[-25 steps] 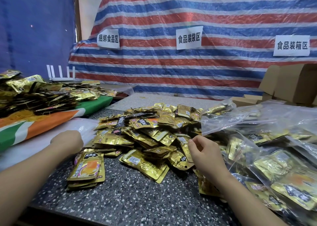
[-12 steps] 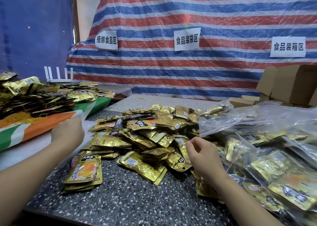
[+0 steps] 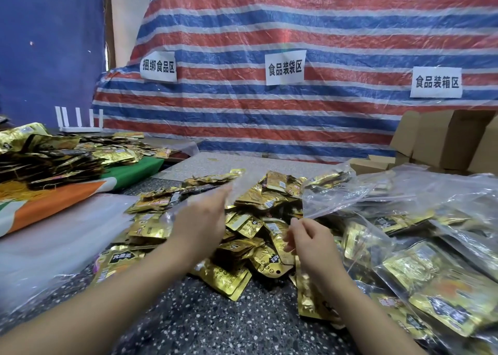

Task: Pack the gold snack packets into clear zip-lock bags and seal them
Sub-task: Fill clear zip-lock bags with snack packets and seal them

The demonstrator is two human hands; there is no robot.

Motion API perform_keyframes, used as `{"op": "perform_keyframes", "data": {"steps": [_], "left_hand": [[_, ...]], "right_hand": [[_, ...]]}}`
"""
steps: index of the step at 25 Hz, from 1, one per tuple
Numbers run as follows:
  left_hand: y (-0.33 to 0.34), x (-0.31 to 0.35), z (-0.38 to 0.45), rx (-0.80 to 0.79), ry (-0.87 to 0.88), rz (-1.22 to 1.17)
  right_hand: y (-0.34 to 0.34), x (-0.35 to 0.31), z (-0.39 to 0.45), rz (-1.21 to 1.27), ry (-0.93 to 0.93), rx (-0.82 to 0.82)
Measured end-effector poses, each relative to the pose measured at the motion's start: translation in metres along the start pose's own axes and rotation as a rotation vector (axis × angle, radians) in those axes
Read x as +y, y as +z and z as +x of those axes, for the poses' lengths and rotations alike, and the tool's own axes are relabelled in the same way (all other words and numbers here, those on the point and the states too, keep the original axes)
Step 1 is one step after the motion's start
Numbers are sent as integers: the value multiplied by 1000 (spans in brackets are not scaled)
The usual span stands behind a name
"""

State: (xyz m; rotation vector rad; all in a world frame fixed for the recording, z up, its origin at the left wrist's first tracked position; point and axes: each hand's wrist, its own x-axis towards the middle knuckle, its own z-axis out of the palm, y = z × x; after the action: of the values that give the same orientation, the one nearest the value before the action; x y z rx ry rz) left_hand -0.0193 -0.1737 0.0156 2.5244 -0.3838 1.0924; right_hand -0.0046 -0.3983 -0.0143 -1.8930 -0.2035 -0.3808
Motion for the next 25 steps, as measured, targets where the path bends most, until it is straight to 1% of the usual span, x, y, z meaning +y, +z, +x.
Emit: {"op": "perform_keyframes", "data": {"steps": [2, 4, 6, 8, 9, 10, 12, 14, 15, 18, 20, 23, 25], "left_hand": [[13, 22, -12, -78, 86, -60], [25, 35, -25, -154, 187, -100], [28, 43, -33, -237, 266, -142], [27, 44, -39, -281, 366, -143], [26, 44, -42, -302, 403, -125], [26, 44, -43, -318, 435, -100], [22, 41, -47, -357, 478, -68], [19, 40, -50, -429, 455, -42], [18, 41, -50, -452, 436, -11], [18, 51, -45, -494, 384, 60], [19, 57, -40, -495, 318, 40], [21, 65, -35, -457, 125, -38], [24, 73, -27, -410, 12, -23]], "right_hand": [[-4, -4, 5, 334, 266, -39], [-8, -8, 6, 544, 460, -120], [-12, -7, 7, 678, 543, -186], [-18, -6, 10, 769, 590, -209], [-21, -5, 12, 730, 589, -204], [-23, -3, 14, 612, 571, -198], [-25, 0, 14, 265, 493, -151], [-26, 2, 10, -8, 379, -87], [-27, 3, 9, -69, 348, -81], [-26, 2, 6, -153, 315, -144], [-24, 1, 6, -114, 324, -208], [-24, -1, 5, -29, 323, -283], [-25, -3, 5, 45, 317, -320]]}}
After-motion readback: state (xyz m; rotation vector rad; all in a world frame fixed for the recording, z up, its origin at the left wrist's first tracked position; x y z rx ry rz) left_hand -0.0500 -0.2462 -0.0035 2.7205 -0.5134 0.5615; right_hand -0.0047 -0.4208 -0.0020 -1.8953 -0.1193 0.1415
